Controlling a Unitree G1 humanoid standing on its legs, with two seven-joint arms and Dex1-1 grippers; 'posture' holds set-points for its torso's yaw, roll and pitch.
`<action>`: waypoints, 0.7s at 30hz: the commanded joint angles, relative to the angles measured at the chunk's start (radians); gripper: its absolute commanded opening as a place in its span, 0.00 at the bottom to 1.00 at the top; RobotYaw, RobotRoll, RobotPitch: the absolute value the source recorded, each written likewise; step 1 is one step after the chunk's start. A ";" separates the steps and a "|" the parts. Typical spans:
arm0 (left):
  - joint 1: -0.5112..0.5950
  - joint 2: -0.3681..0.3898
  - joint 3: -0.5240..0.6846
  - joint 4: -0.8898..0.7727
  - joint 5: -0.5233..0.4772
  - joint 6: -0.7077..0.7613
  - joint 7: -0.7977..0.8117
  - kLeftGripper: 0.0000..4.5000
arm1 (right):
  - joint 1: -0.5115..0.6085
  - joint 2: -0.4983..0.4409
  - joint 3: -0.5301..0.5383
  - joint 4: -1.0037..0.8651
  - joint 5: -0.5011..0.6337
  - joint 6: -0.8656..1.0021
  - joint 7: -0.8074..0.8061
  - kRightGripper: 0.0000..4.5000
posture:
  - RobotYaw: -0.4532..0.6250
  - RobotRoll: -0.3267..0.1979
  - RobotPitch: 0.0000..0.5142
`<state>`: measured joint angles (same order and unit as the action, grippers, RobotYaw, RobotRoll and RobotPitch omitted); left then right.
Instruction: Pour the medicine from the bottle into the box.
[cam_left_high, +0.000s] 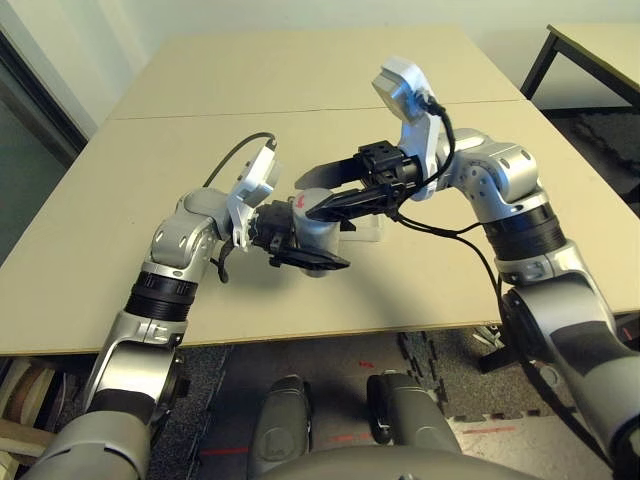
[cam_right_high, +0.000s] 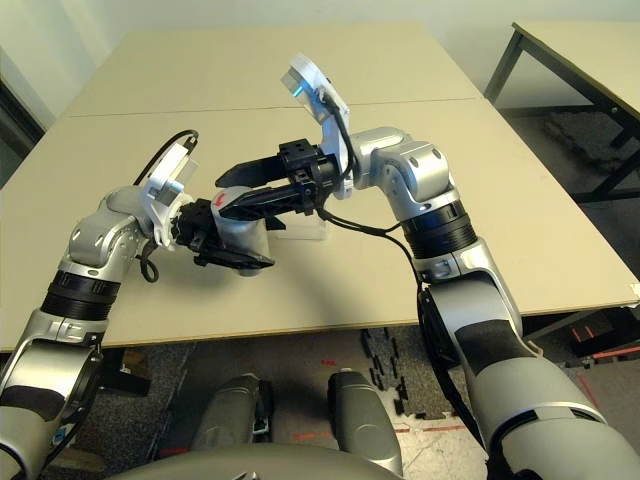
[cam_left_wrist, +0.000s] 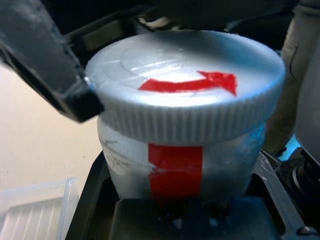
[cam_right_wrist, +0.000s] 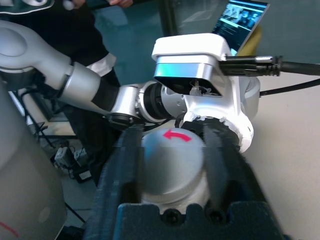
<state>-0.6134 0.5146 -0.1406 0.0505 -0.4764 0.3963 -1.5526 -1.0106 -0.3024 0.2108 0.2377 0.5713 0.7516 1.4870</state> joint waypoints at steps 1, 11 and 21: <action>0.004 0.021 0.041 0.031 -0.025 0.030 0.043 0.58 | 0.004 0.012 0.063 -0.020 0.018 0.006 0.086 0.27 | 0.39 0.62 0.11; 0.009 0.036 0.047 0.052 -0.026 0.022 0.052 0.58 | -0.005 -0.007 0.054 0.010 -0.010 -0.020 0.064 0.93 | 0.38 0.62 0.10; 0.024 0.055 0.070 0.075 -0.027 0.007 0.073 0.58 | -0.034 -0.019 0.001 0.157 -0.111 -0.167 -0.048 1.00 | 0.37 0.62 0.09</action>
<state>-0.6012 0.5662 -0.0799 0.1130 -0.4915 0.4101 -1.4886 -1.0237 -0.3222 0.2238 0.3657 0.4875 0.6221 1.4638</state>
